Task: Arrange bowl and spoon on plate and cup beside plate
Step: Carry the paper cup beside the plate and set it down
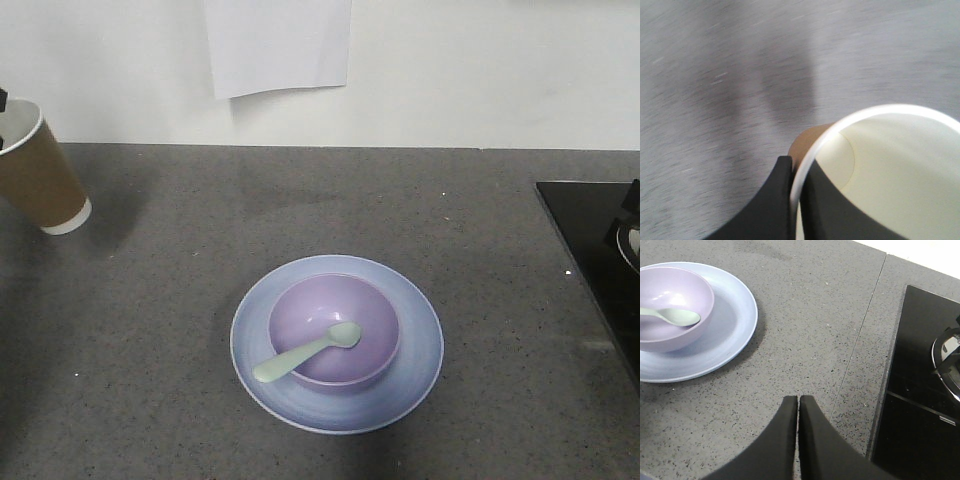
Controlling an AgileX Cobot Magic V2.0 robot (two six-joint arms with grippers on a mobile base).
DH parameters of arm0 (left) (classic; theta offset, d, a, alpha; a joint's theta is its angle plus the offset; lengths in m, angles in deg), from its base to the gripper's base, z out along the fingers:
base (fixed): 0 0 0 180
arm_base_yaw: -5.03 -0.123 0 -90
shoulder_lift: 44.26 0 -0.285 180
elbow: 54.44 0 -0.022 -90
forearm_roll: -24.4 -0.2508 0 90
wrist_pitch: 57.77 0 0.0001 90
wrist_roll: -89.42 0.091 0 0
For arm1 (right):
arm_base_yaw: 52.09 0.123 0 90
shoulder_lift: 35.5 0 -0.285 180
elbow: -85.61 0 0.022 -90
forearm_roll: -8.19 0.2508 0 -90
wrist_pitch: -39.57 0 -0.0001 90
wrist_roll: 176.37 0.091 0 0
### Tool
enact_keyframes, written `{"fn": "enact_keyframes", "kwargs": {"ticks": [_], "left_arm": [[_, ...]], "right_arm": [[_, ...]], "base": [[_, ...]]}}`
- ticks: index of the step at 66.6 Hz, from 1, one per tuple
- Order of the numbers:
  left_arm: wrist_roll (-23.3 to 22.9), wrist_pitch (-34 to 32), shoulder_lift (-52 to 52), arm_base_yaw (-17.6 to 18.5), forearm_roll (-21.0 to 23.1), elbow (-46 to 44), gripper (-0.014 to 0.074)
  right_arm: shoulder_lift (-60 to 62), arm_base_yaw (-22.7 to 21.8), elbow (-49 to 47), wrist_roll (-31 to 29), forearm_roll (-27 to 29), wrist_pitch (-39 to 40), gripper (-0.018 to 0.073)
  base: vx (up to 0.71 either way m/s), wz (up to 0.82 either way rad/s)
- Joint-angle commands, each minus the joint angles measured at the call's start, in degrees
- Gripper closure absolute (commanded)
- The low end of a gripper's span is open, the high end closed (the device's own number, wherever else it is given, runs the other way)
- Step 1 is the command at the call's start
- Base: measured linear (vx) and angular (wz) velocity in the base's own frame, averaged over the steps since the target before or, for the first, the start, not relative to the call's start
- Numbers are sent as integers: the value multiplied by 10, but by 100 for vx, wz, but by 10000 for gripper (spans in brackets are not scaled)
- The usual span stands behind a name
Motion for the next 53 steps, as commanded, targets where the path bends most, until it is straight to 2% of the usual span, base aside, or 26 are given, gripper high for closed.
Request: {"fn": "enact_keyframes", "kwargs": {"ticks": [1,15,25,32,40,53], "left_arm": [[4,5,52,37,38,-14,605],[-1,5,77,137,35,-10,605],[-10,5,77,186,31,32,605],[-9,4,78,205,20,70,605],[-11,4,78,211,-14,111,605],[2,2,78,216,-12,171,605]], "right_arm": [[-2,-5,-14,-1,-6,35,562],[-2,-5,-14,-1,-6,35,562],[-2,-5,-14,-1,-5,33,562],[-2,-5,-14,-1,-6,33,562],[-2,-5,-14,-1,-6,33,562],[-2,-5,-14,-1,-5,33,562]], "base": [[0,0],[0,0],[0,0],[0,0],[0,0],[0,0]]}}
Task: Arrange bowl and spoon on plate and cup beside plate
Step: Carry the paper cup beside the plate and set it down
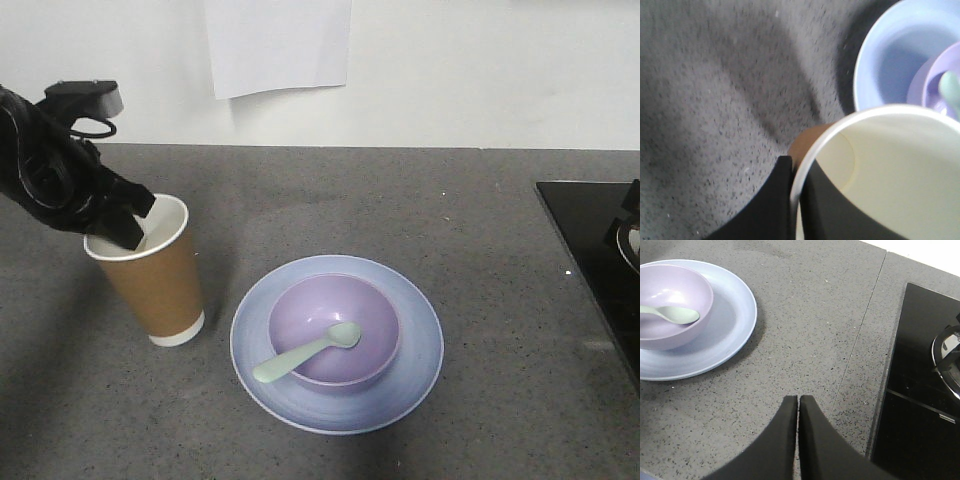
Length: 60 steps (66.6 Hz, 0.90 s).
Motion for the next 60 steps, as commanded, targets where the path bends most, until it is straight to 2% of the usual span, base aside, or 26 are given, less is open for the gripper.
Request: {"fn": "enact_keyframes", "kwargs": {"ticks": [1,21,60], "left_arm": [[5,-5,24,6,17,8,605],[6,-38,18,12,17,17,605],[11,-46,-5,12,17,17,601]], "right_arm": [[-2,-5,-14,-1,-5,36,562],[-2,-5,-14,-1,-4,36,562],[-2,-5,-14,-1,-4,36,562]], "base": [[0,0],[0,0],[0,0]]}}
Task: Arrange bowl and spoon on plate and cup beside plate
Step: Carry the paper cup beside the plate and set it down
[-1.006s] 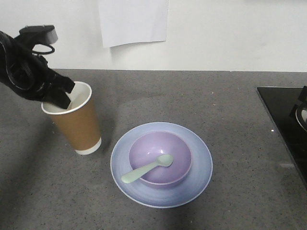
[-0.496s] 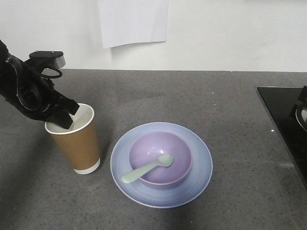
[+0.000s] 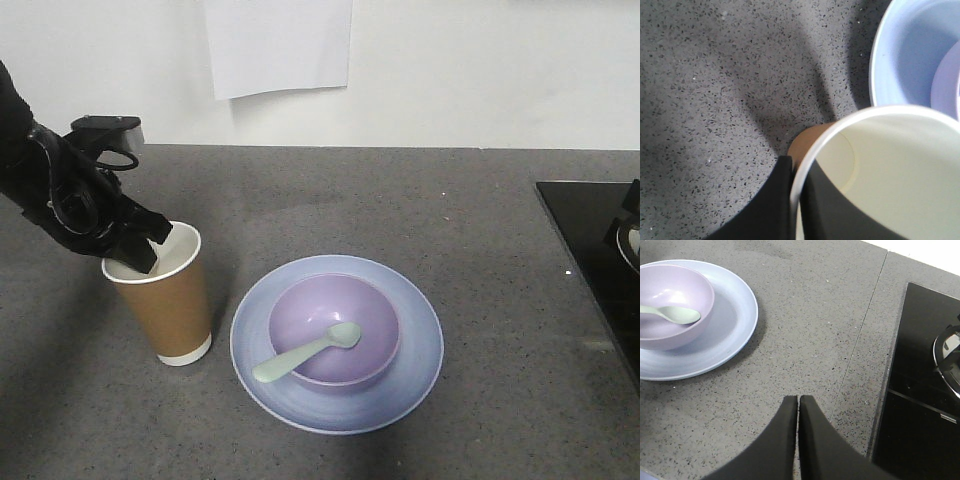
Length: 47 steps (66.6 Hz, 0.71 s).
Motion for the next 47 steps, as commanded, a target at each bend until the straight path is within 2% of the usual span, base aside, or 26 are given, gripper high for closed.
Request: {"fn": "enact_keyframes", "kwargs": {"ticks": [1,22,32,47], "left_arm": [[4,-11,21,3,18,-12,601],[13,0,21,3,32,-12,545],[18,0,21,3,64,-12,475],[17,6,21,3,63,-12,351]], "right_arm": [[-2,-5,-14,-1,-5,37,562],[-2,-5,-14,-1,-5,37,562],[-2,-5,-14,-1,-5,37,562],[-2,-5,-14,-1,-5,37,562]], "base": [[0,0],[0,0],[0,0],[0,0]]}}
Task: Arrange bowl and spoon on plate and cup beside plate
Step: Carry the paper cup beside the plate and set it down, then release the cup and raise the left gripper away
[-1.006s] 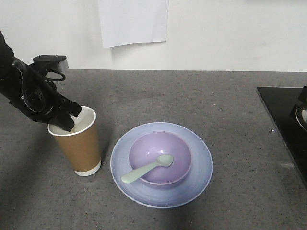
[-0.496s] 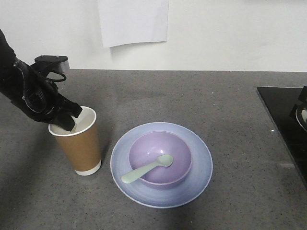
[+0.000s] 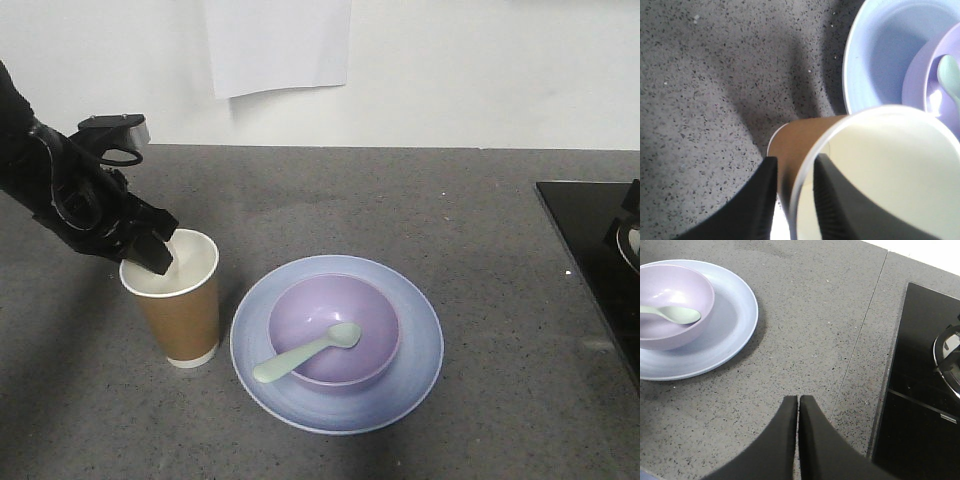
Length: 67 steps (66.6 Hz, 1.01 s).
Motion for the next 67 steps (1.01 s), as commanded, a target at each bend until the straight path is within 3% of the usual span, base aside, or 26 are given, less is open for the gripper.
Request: {"fn": "enact_keyframes", "kwargs": {"ticks": [1,17,52,60,67], "left_arm": [[2,-4,21,3,23,-12,344],[0,23,23,3,23,-28,267],[-18,23,100,3,2,-72,261],[-18,15,145,3,-18,-72,286],[-18,-16,196,3,-58,-72,374]], "right_arm": [[-2,-5,-14,-1,-5,37,562],[-2,-5,-14,-1,-5,37,562],[-2,-5,-14,-1,-7,43,562],[-2,-5,-14,-1,-13,74,562],[-2,-5,-14,0,-21,119,562]], "base": [[0,0],[0,0],[0,0],[0,0],[0,0]]}}
